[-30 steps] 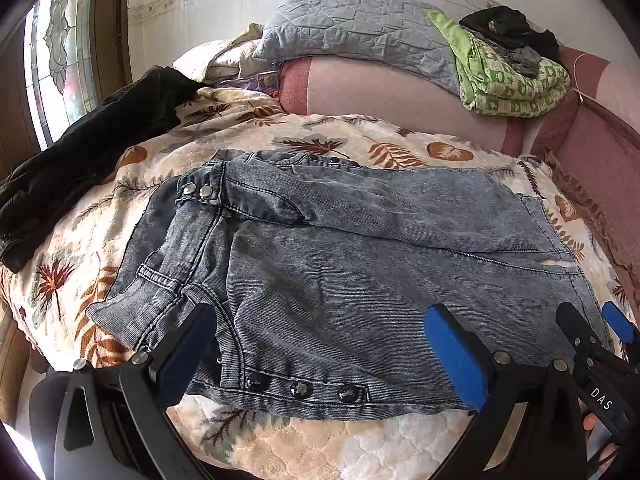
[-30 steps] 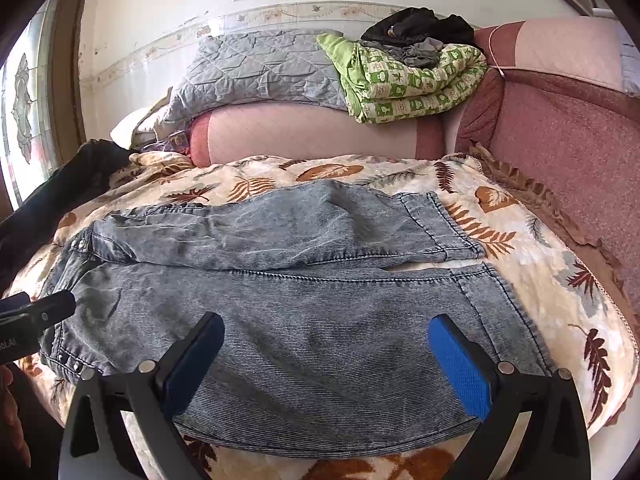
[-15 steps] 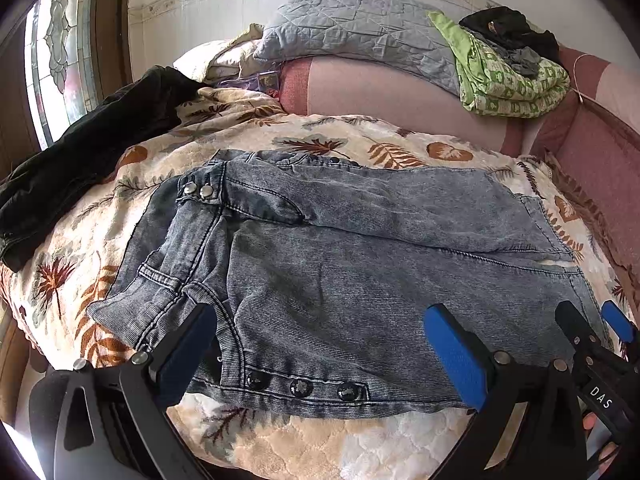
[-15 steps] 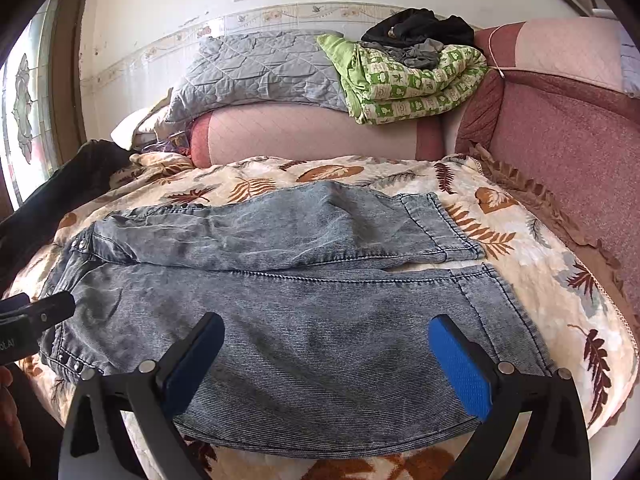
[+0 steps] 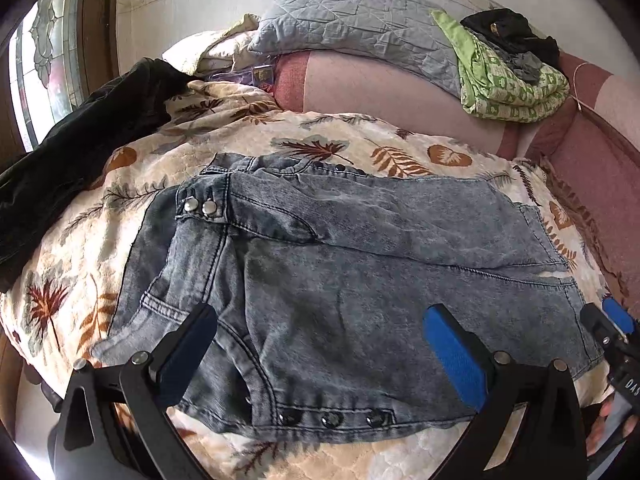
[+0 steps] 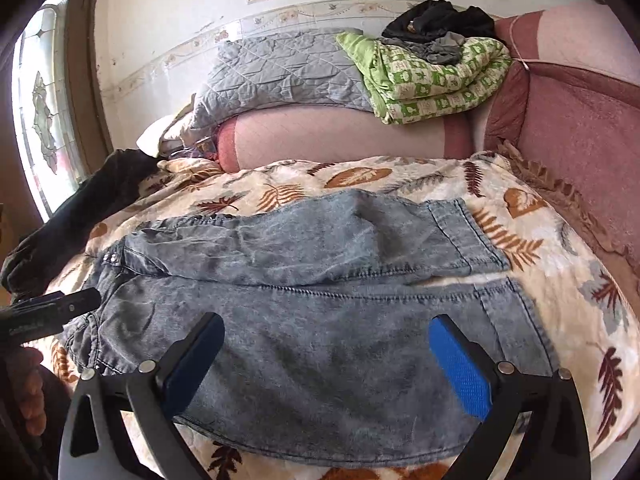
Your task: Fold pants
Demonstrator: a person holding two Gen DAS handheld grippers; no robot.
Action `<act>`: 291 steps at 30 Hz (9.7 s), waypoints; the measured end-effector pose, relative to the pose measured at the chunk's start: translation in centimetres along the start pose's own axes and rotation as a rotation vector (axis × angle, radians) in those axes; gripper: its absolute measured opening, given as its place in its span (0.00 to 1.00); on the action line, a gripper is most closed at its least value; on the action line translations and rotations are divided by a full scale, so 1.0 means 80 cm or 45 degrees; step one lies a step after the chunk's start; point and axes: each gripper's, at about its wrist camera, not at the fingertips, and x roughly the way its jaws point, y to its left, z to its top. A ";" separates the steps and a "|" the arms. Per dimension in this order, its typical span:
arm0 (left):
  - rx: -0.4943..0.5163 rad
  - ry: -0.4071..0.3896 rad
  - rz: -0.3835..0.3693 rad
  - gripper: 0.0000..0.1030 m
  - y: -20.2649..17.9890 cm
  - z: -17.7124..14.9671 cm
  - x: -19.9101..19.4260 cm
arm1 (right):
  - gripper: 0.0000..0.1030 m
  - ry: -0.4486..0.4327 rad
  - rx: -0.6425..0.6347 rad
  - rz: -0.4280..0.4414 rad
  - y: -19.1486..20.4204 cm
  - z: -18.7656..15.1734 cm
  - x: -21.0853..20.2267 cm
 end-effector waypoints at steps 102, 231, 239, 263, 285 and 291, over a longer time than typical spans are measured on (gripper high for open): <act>0.188 0.196 0.319 0.77 0.116 0.149 0.173 | 0.68 0.545 0.427 -0.014 -0.268 0.106 0.168; 0.019 0.254 0.044 0.01 0.167 0.039 0.014 | 0.51 0.535 0.399 0.059 -0.229 -0.022 -0.031; 0.135 0.474 0.109 0.51 0.130 -0.019 0.081 | 0.56 0.758 0.549 0.167 -0.223 -0.068 0.014; -0.442 0.319 -0.134 0.59 0.203 0.171 0.127 | 0.78 0.507 0.598 0.121 -0.266 0.092 0.095; -0.353 0.440 0.029 0.05 0.187 0.232 0.313 | 0.26 0.701 0.422 -0.116 -0.307 0.171 0.345; -0.245 0.348 0.091 0.02 0.172 0.240 0.292 | 0.17 0.591 0.336 -0.132 -0.292 0.190 0.314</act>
